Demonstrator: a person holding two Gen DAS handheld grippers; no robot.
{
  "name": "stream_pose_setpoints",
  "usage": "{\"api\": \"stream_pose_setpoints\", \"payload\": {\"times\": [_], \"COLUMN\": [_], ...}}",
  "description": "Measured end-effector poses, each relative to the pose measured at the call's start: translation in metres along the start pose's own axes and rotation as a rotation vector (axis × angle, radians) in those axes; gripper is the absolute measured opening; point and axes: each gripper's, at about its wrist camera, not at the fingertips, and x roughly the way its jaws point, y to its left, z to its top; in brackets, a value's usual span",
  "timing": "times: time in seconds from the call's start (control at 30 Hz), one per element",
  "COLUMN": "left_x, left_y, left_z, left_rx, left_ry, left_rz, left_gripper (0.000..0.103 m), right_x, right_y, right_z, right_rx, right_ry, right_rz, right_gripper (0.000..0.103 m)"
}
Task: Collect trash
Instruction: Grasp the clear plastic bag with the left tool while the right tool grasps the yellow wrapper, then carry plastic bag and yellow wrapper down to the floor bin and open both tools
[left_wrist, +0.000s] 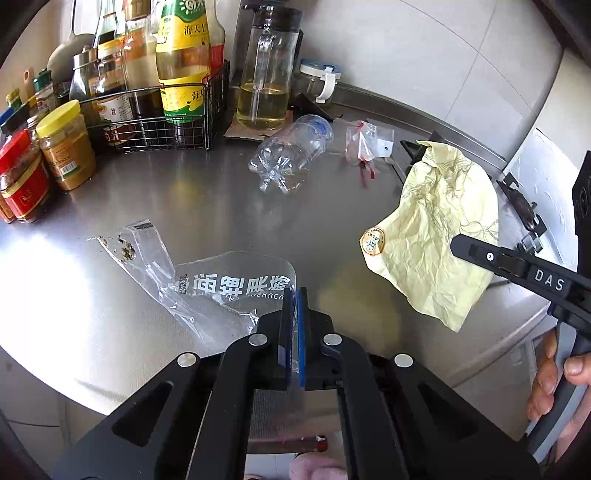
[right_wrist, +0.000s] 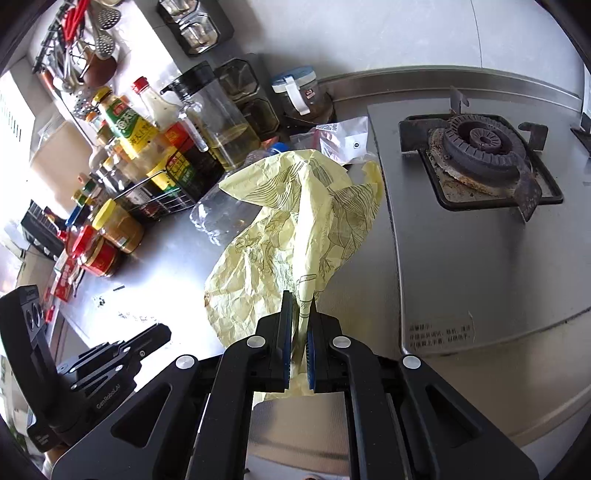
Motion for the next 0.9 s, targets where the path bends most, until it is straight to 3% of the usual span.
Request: {"api": "stream_pose_setpoints", "payload": {"times": [0.53, 0.73, 0.9], "left_x": [-0.092, -0.084, -0.046], "left_y": [-0.008, -0.003, 0.004], "left_z": [-0.125, -0.183, -0.221], "left_rx": [0.058, 0.055, 0.054], "left_ry": [0.004, 0.066, 0.166], "left_rz": [-0.081, -0.108, -0.121], "left_gripper": [0.001, 0.001, 0.001], "right_x": [-0.078, -0.058, -0.02], "right_y": [0.051, 0.041, 0.027], "right_z": [-0.133, -0.189, -0.226], "right_rx": [-0.047, -0.029, -0.03], "right_ry": [0.024, 0.135, 0.239], "right_rz": [-0.022, -0.062, -0.131], "right_gripper": [0.008, 0.008, 0.008]}}
